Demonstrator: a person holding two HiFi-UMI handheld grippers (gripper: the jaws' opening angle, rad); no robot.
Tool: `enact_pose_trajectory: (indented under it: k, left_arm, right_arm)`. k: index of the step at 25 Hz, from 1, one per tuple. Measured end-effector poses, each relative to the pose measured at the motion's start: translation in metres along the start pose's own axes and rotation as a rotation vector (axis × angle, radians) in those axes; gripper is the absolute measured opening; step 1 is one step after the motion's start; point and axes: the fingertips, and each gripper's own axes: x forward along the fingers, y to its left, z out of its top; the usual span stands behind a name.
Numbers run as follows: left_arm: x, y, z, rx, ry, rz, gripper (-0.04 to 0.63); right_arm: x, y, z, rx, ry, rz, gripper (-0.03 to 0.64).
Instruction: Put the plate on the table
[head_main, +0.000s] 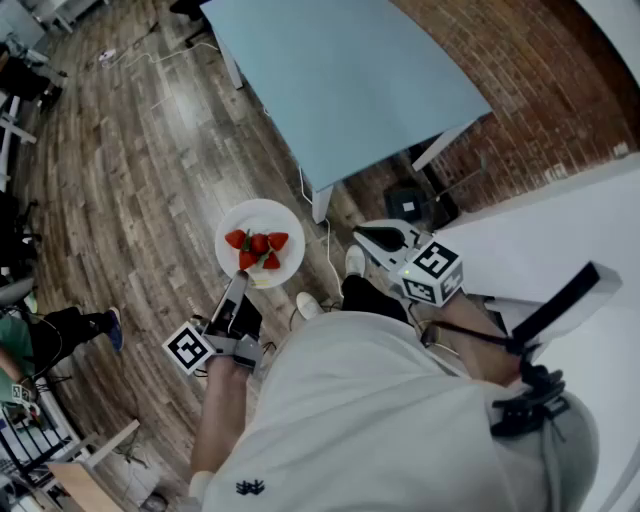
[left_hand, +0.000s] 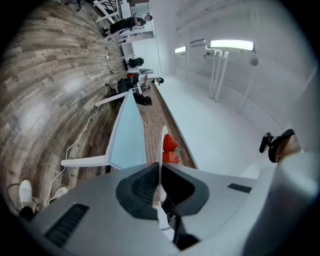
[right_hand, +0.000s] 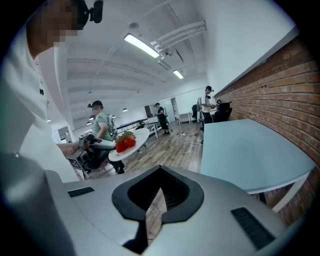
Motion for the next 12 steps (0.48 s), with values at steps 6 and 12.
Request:
enact_pose_trajectory:
  k: [6,12]
  left_arm:
    - [-0.004,-0.006,-0.004,0.03,0.015,0.006,0.012]
    - [0.004,-0.009,-0.01,0.055,0.044,-0.002,0.012]
  right_arm:
    - [0.007,0.014,0.0,-0.005,-0.003,0.029,0.008]
    - [0.007,0.017,0.001,-0.033,-0.009,0.008,0.009]
